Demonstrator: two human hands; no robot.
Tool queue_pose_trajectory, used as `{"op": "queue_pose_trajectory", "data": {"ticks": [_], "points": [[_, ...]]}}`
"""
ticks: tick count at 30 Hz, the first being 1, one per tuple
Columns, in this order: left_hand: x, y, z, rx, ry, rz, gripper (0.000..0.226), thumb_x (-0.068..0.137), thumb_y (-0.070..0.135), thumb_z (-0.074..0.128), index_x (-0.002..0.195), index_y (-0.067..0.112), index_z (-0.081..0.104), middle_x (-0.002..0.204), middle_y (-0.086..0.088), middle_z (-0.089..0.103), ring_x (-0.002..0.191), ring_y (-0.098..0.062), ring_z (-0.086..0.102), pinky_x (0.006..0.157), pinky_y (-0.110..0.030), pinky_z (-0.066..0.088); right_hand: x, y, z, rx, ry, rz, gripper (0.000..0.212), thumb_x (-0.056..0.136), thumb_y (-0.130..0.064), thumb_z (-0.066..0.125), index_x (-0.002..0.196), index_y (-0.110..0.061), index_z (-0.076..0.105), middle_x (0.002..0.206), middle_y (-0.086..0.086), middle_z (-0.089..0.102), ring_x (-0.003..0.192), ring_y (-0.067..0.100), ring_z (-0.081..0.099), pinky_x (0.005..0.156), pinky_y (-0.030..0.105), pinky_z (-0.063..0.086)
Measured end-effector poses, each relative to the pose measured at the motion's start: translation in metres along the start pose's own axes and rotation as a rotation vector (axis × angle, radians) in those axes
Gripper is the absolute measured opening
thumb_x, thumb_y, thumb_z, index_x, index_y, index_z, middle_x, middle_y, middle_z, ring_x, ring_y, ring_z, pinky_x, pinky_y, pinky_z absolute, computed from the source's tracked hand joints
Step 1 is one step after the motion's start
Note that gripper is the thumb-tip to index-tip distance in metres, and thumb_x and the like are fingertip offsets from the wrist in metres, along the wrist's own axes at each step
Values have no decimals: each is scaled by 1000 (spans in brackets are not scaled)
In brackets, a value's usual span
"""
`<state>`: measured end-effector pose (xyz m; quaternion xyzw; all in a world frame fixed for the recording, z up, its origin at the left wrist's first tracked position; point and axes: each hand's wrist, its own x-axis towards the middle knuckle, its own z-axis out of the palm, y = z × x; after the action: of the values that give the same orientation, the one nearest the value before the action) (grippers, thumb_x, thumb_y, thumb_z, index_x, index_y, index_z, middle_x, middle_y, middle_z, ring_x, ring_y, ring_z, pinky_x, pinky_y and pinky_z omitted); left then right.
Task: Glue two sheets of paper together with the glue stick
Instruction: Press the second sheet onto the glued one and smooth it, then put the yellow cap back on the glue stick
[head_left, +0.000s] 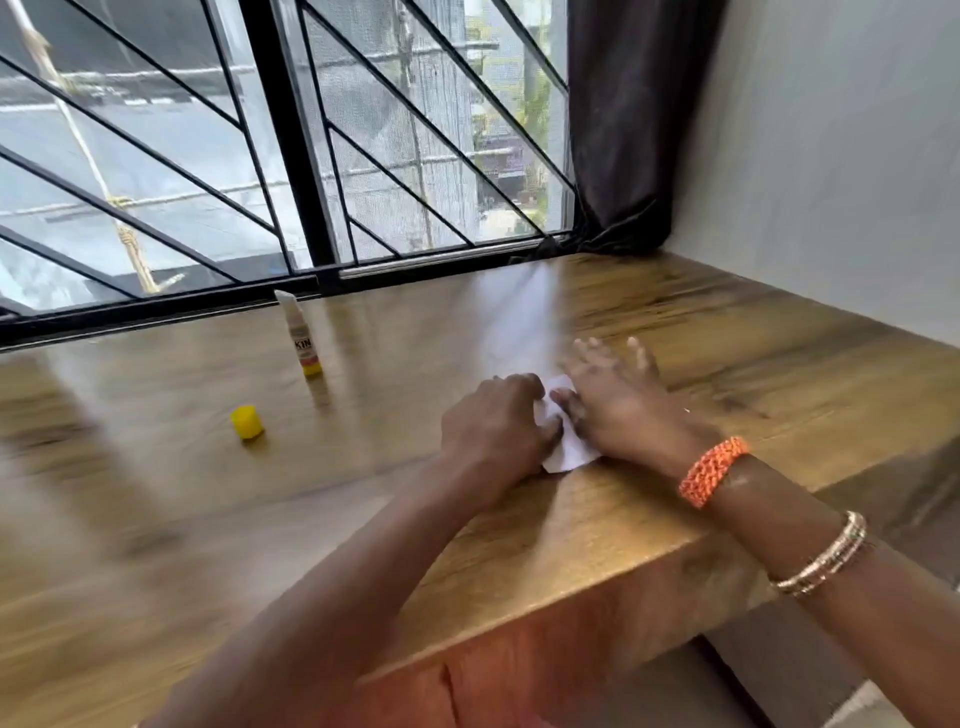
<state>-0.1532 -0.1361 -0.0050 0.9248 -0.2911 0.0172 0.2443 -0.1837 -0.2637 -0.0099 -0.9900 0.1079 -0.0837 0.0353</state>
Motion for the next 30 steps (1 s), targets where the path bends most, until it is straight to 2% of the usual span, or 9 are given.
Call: {"op": "queue_pose_trajectory", "data": {"ticks": [2, 3, 5, 8, 16, 20, 23, 26, 30], "points": [[-1, 0, 0, 62, 0, 7, 30, 87, 29, 46, 113, 22, 59, 111, -8, 67, 104, -29, 60, 75, -33, 45, -6, -3, 4, 321, -115, -142, 42, 102, -26, 31, 142, -13, 36, 151, 8, 34, 144, 21, 22, 117, 38, 14], [-2, -1, -1, 88, 0, -1, 32, 88, 30, 45, 115, 22, 58, 115, -8, 65, 108, -29, 59, 77, -34, 44, -8, -3, 4, 324, -154, -167, 47, 103, -29, 25, 147, -16, 28, 156, 5, 26, 146, 19, 15, 118, 36, 11], [-5, -1, -2, 170, -13, -29, 38, 91, 38, 44, 124, 24, 54, 123, -7, 61, 115, -28, 56, 83, -34, 44, -9, 3, 6, 174, -214, -167, 51, 102, -39, 14, 151, -27, 11, 161, -2, 6, 148, 14, 1, 119, 35, 2], [-11, 1, -4, 375, -15, -39, 47, 94, 50, 37, 130, 23, 51, 128, -6, 57, 118, -27, 55, 84, -33, 43, -7, 16, 10, 73, -242, -123, 50, 100, -48, 10, 149, -42, 1, 161, -8, -5, 147, 13, -6, 117, 36, -5], [-16, -8, -11, 517, -2, -34, 37, 99, 37, 33, 127, 28, 55, 124, -5, 60, 114, -27, 59, 72, -29, 37, -10, 37, 4, 50, -246, -34, 55, 97, -56, 11, 148, -41, -2, 160, -7, -9, 147, 11, -8, 118, 42, -6], [-19, -23, -29, 368, 8, -56, 36, 95, 46, 39, 124, 34, 58, 119, -2, 65, 110, -25, 61, 75, -29, 42, -7, 28, -1, 76, -252, 48, 57, 97, -56, 12, 150, -36, 7, 161, -2, -4, 148, 17, -7, 114, 52, -13], [-21, -40, -51, 202, 158, -69, 37, 92, 48, 42, 122, 36, 58, 101, -2, 73, 97, -25, 67, 78, -31, 51, 11, 4, -7, 44, -152, 96, 58, 98, -54, 17, 147, -25, 28, 160, 7, 11, 147, 26, 3, 112, 56, -12], [-21, -63, -72, 83, 340, -151, 32, 89, 38, 49, 115, 30, 64, 99, -2, 74, 105, -29, 63, 88, -38, 50, 38, -34, -13, -12, -39, -3, 49, 97, -46, 31, 135, -19, 44, 148, 12, 34, 140, 30, 24, 112, 57, -5], [-19, -112, -100, 32, 372, -311, 25, 88, 31, 52, 105, 21, 68, 103, -8, 71, 103, -31, 61, 87, -40, 51, 78, -105, -13, 104, 85, -164, 43, 93, -38, 41, 128, -15, 50, 141, 15, 40, 135, 31, 31, 110, 58, -2]]}}
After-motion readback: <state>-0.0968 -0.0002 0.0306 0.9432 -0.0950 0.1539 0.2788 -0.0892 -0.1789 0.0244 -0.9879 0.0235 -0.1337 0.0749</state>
